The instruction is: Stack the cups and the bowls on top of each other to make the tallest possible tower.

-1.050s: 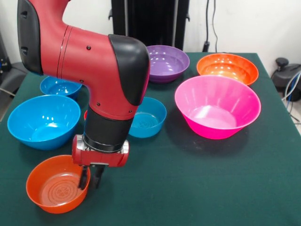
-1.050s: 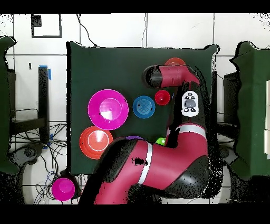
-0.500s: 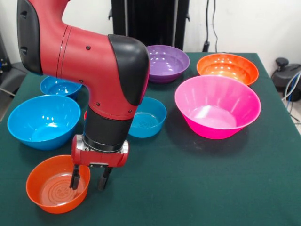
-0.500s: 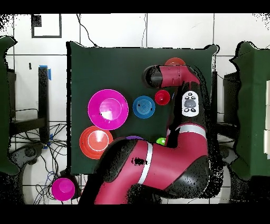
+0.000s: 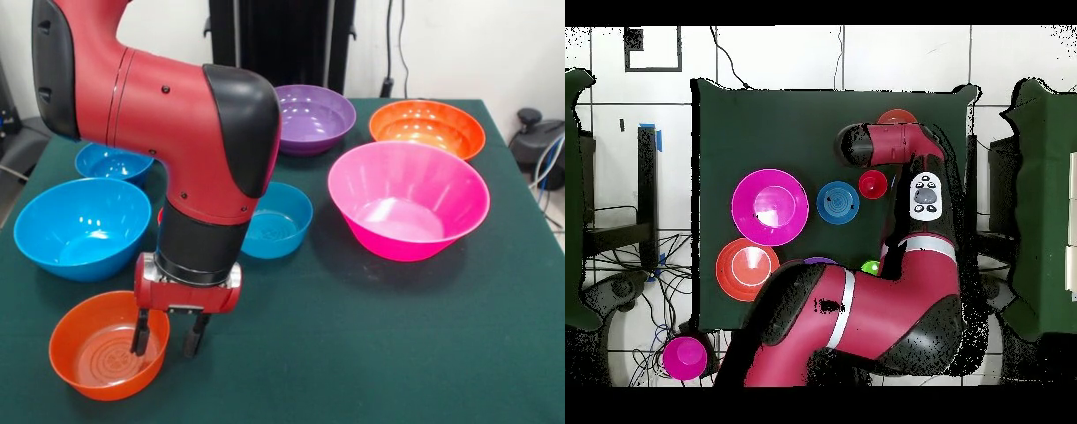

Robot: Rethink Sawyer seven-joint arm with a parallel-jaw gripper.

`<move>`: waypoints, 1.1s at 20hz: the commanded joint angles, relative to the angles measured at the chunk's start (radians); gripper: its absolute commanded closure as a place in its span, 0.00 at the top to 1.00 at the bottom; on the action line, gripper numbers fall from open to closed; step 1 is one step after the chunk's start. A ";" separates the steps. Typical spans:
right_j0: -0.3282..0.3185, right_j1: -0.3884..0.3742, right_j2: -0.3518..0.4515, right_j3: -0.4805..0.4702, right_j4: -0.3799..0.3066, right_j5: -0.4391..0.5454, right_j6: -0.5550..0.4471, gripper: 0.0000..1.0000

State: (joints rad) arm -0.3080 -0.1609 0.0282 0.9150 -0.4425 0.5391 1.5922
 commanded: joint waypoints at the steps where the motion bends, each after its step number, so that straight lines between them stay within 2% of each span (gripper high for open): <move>1: -0.013 -0.056 0.096 0.022 -0.006 0.097 -0.141 1.00; 8: 0.000 -0.168 0.103 0.095 0.025 0.157 -0.149 1.00; 16: -0.018 -0.234 0.131 0.158 0.066 0.219 -0.163 1.00; 22: -0.037 -0.289 0.154 0.260 0.130 0.267 -0.128 1.00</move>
State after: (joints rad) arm -0.3165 -0.4023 0.0586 1.0063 -0.3562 0.6514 1.5922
